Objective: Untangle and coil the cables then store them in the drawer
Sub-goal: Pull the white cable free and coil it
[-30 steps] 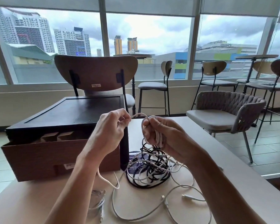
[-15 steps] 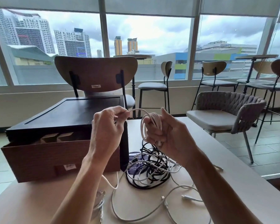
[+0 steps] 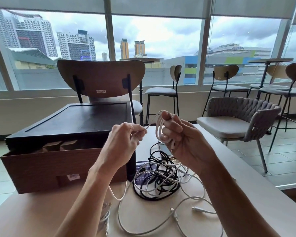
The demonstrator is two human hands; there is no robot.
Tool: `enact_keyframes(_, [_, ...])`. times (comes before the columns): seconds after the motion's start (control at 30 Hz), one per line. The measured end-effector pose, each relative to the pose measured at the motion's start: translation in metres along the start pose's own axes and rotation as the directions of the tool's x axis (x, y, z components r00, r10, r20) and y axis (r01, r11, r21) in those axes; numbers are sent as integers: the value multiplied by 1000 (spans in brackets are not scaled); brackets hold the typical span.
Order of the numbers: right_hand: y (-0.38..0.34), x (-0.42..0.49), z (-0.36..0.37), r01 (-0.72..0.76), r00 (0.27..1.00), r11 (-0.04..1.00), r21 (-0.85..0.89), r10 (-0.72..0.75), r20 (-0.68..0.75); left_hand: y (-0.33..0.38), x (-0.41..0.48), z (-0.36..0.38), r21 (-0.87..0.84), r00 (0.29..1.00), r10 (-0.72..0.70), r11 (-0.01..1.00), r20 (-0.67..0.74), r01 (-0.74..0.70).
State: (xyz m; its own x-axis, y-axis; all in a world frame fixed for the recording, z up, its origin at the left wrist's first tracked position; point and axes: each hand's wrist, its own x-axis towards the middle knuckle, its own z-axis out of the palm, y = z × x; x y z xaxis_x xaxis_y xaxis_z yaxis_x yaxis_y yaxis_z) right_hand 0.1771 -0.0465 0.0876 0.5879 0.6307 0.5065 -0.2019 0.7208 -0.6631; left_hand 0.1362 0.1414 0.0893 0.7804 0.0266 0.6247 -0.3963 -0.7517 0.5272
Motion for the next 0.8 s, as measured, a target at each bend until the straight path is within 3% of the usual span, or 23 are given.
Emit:
enact_keyframes(0.13, [-4, 3, -6, 60, 994, 978, 201, -39, -103, 5, -2, 5, 27, 985, -38, 999, 166, 34])
enact_keyframes(0.27, [-6, 4, -12, 177, 965, 908, 381, -85, -246, 11, -4, 4, 99, 914, -110, 992, 390, 78])
enact_keyframes(0.47, [-11, 4, -11, 304, 888, 926, 224, -190, -419, 13, -5, -1, 205, 846, -151, 978, 512, 51])
enact_keyframes(0.67, [-6, 7, -13, 263, 820, 965, 20, -213, -531, 27, -6, -16, 166, 818, -81, 986, 569, -18])
enact_keyframes(0.8, [-7, 5, -16, 264, 824, 961, 79, -182, -537, 40, -8, -25, 130, 806, -20, 989, 592, -70])
